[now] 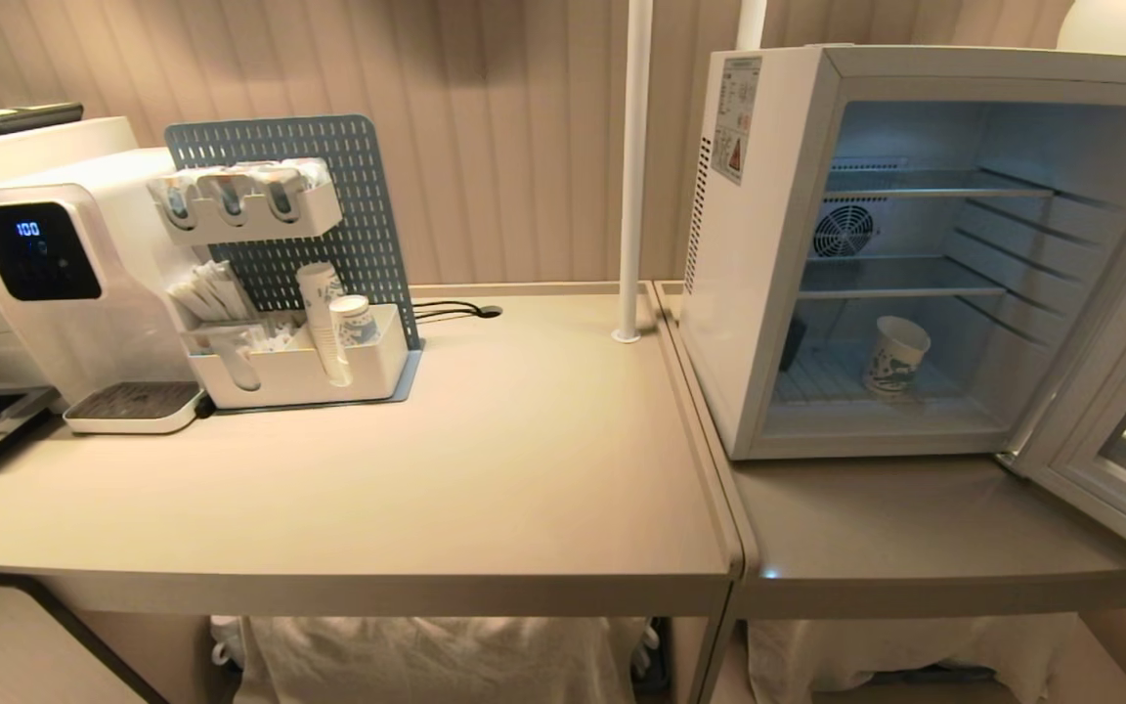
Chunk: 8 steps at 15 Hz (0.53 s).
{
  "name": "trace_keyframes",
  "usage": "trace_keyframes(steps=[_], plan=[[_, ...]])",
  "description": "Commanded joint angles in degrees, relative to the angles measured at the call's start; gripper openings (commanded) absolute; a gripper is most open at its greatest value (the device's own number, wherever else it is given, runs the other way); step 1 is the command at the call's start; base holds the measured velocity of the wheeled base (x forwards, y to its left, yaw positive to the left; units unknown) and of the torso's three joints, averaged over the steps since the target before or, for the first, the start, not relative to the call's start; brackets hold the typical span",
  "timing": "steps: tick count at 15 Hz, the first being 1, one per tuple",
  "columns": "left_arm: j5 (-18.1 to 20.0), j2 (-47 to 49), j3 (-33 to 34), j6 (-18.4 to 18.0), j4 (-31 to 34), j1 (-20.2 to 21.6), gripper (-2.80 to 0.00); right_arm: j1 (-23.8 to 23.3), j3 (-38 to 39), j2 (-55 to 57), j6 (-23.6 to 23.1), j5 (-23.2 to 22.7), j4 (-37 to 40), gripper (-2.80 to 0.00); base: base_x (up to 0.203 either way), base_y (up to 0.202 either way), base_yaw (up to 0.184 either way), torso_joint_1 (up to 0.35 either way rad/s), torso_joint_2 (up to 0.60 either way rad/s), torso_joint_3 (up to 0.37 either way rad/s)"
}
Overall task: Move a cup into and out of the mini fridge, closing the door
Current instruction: Put the yoghurt in the freezer
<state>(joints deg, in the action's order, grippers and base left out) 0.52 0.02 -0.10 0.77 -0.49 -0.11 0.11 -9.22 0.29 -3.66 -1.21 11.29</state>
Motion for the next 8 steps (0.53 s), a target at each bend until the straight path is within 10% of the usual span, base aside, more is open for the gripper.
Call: trace_keyframes(steps=[1, 8], plan=[[0.0, 0.0, 0.0, 0.0, 0.0, 0.0, -2.8, 0.0, -8.6, 5.0, -0.1, -0.3, 0.4, -2.8, 0.0, 0.0, 0.0, 0.0, 0.0, 0.0], [0.0, 0.0, 0.0, 0.2, -0.1, 0.0, -2.8, 0.3, -17.8, 49.1, -1.0, -9.3, -7.8, -2.8, 0.0, 0.0, 0.0, 0.0, 0.0, 0.0]])
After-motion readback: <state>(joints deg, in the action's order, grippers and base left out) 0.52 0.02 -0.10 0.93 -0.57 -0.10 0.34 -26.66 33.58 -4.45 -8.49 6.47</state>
